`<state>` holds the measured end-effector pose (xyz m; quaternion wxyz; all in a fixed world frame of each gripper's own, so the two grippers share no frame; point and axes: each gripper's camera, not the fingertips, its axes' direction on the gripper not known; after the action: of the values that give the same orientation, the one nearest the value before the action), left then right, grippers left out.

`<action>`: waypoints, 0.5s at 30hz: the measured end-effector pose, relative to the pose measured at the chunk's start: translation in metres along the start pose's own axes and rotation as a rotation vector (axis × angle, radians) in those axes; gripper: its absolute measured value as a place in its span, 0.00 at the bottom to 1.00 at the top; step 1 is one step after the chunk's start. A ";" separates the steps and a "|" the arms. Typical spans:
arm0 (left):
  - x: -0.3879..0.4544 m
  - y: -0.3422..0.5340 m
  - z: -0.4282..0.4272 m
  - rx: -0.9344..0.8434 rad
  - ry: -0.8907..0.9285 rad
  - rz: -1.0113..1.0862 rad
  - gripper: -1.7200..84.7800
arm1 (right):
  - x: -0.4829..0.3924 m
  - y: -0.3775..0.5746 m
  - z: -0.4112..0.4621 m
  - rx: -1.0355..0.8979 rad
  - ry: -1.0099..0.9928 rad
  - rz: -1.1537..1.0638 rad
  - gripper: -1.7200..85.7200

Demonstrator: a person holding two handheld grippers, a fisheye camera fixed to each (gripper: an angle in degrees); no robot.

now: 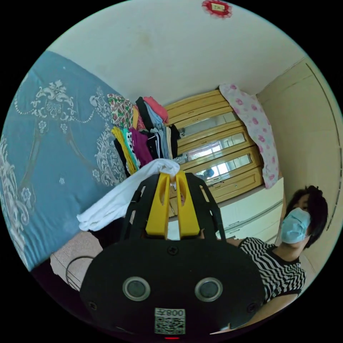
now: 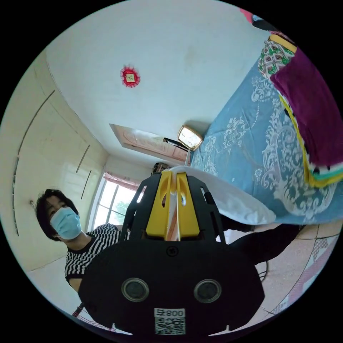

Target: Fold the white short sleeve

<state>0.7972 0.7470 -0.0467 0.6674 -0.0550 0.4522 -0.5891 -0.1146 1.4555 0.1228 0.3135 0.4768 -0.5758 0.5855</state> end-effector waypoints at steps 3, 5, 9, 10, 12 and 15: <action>-0.034 -0.051 0.037 0.035 0.005 0.048 0.06 | -0.007 -0.066 -0.043 0.016 -0.007 -0.076 0.04; -0.042 -0.093 0.066 0.069 0.020 0.146 0.06 | -0.022 -0.104 -0.073 0.030 0.002 -0.138 0.04; -0.047 -0.138 0.117 0.086 -0.011 0.302 0.06 | -0.061 -0.167 -0.147 0.067 0.130 -0.275 0.04; -0.055 -0.146 0.137 0.080 -0.012 0.341 0.06 | -0.064 -0.176 -0.169 0.083 0.170 -0.291 0.04; -0.077 -0.149 0.169 0.064 -0.007 0.369 0.06 | -0.061 -0.183 -0.201 0.099 0.237 -0.291 0.04; -0.139 -0.142 0.234 -0.015 0.001 0.342 0.06 | -0.025 -0.179 -0.255 0.127 0.351 -0.214 0.04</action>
<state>0.8633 0.7131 0.2505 0.7572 0.0183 0.4599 -0.4635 0.0077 1.7337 0.1967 0.4387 0.4448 -0.4206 0.6579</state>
